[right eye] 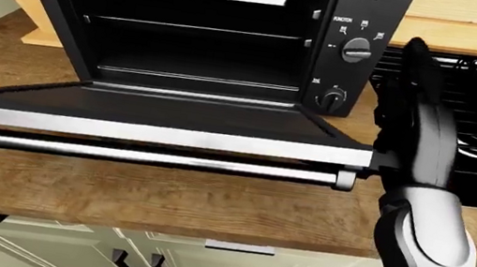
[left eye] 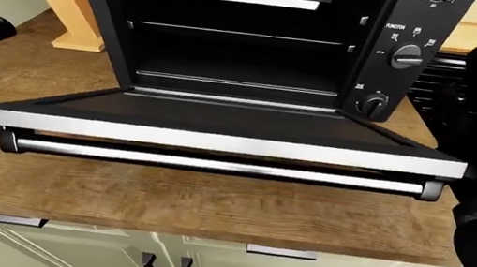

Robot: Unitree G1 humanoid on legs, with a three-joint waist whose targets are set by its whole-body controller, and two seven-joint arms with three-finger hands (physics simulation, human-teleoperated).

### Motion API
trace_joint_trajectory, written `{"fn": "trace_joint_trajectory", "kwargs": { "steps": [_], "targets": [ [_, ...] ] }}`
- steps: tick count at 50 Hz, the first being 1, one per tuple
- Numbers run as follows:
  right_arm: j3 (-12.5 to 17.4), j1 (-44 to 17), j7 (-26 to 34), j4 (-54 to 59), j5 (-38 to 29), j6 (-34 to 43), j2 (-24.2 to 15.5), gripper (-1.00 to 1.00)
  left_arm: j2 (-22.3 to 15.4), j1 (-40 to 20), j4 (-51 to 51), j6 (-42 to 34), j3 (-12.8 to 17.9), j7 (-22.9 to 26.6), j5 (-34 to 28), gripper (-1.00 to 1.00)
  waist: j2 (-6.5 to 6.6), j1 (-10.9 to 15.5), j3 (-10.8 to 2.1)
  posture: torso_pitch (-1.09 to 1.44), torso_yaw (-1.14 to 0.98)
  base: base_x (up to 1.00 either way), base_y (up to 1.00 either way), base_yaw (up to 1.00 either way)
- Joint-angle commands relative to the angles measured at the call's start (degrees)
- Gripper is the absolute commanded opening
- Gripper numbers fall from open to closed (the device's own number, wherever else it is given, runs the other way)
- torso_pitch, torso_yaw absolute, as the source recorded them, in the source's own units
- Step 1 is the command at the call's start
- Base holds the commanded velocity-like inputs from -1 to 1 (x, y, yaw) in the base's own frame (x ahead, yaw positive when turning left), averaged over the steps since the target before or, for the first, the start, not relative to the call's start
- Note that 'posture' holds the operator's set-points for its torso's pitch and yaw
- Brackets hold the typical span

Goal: Close the toaster oven door.

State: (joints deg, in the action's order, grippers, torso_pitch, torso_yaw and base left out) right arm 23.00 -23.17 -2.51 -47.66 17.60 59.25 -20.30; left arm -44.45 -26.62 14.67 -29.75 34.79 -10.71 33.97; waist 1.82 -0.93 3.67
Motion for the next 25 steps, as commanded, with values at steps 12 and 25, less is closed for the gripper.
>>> {"fn": "trace_joint_trajectory", "kwargs": {
  "steps": [12,25],
  "targets": [
    [-1.0,-11.2,-2.6,3.2,3.1,-2.9,-5.5,1.00,-1.6,-1.5,1.2,1.7,0.8,0.1,-0.2,1.00,-0.10,0.4,-1.32,0.00,0.00,0.00,0.00,0.00],
    [-3.2,-16.8,-3.3,9.3,3.0,-5.2,-8.4,1.00,-1.9,-1.0,0.3,2.4,1.2,0.3,-1.4,1.00,-0.10,0.5,-1.21,0.00,0.00,0.00,0.00,0.00]
  ]
}}
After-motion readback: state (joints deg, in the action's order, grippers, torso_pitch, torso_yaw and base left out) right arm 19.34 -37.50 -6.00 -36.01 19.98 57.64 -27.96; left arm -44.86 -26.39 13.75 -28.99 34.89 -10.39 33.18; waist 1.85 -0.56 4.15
